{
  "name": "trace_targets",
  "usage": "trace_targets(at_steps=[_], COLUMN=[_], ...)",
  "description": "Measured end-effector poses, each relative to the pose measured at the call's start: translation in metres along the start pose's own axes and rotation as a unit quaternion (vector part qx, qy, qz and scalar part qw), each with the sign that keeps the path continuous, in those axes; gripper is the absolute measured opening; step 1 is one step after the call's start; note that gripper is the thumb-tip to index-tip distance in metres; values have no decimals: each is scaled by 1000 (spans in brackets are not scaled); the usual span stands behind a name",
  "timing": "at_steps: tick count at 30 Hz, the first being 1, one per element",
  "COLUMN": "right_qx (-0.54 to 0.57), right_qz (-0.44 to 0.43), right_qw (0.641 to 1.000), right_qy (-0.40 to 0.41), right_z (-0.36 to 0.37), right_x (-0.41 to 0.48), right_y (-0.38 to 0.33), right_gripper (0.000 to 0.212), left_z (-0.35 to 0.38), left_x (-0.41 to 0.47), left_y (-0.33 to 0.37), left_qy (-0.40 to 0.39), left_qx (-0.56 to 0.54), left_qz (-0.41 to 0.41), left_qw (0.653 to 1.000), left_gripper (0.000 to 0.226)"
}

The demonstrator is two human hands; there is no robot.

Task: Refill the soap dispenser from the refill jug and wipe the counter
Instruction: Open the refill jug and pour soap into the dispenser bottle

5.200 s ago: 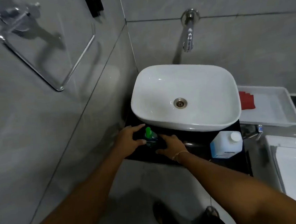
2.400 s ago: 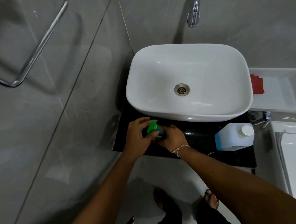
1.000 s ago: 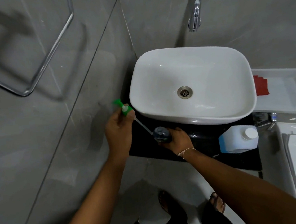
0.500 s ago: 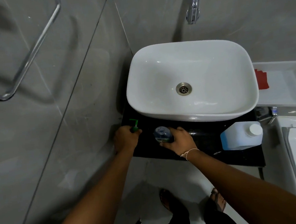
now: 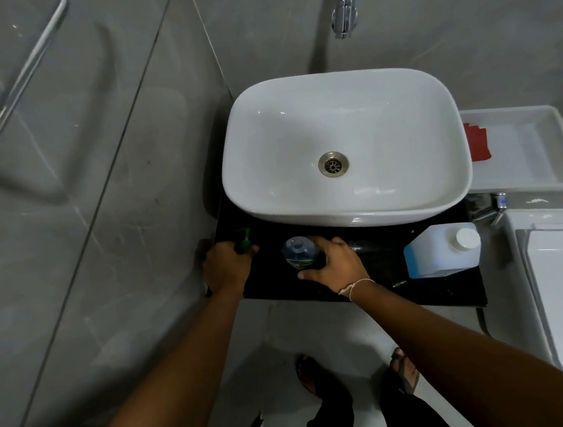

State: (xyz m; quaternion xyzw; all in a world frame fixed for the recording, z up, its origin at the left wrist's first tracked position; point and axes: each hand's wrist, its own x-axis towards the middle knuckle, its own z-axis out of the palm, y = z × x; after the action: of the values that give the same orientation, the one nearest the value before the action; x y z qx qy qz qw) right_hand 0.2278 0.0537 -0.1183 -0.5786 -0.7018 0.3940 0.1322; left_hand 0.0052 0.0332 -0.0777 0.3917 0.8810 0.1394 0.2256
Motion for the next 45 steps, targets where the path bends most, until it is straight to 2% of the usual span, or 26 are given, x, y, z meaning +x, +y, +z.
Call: trace_targets(at_steps=[3,5,10,13,18,21,24,27,29,31,39,42,45], right_qx=[40,78,139,191,296,302,274,240,229,201,82,69,52], right_qz=[18,24,45,71,176,205,180,107,62,53,41,40,38], right_qw=[999,997,985,971,912,891,914,951,965,975,995,996,997], right_qy=[4,17,92,127,222,272,241,161,113,82,38,36,34], right_z=[-7,-14,-36,-50,-74,-91,-115,-137,-148,-156,-169,-169,-166], right_x=[-16,-33,-90,-119,-150,-153,-143,-125,-113,-104,-91,-91,-89], right_y=[8,15,30,39,67,86,96,99,100,102,120,126,127], right_gripper=[91,90,72,59,37,45,71,94,94,90,89,89,89], left_z=[-11,-18,-30,-29,-19,-8,5,15,20,21,33,37,38], left_x=[-9,-21,-74,-110,-154,-165,-170,-169,-167,-163,-164,-165,-165], left_y=[-1,-3,17,54,132,175,207,227,235,240,246,247,245], left_qy=[14,28,91,96,5,-84,-139,-151,-144,-139,-124,-106,-81], left_qx=[15,9,-39,-60,-102,-40,50,146,199,224,247,251,266], left_qz=[17,35,118,205,397,496,561,601,632,650,682,690,708], left_qw=[1000,999,988,972,912,863,814,771,735,713,677,670,649], left_gripper=[34,29,25,22,23,38,53,52,47,43,44,42,45])
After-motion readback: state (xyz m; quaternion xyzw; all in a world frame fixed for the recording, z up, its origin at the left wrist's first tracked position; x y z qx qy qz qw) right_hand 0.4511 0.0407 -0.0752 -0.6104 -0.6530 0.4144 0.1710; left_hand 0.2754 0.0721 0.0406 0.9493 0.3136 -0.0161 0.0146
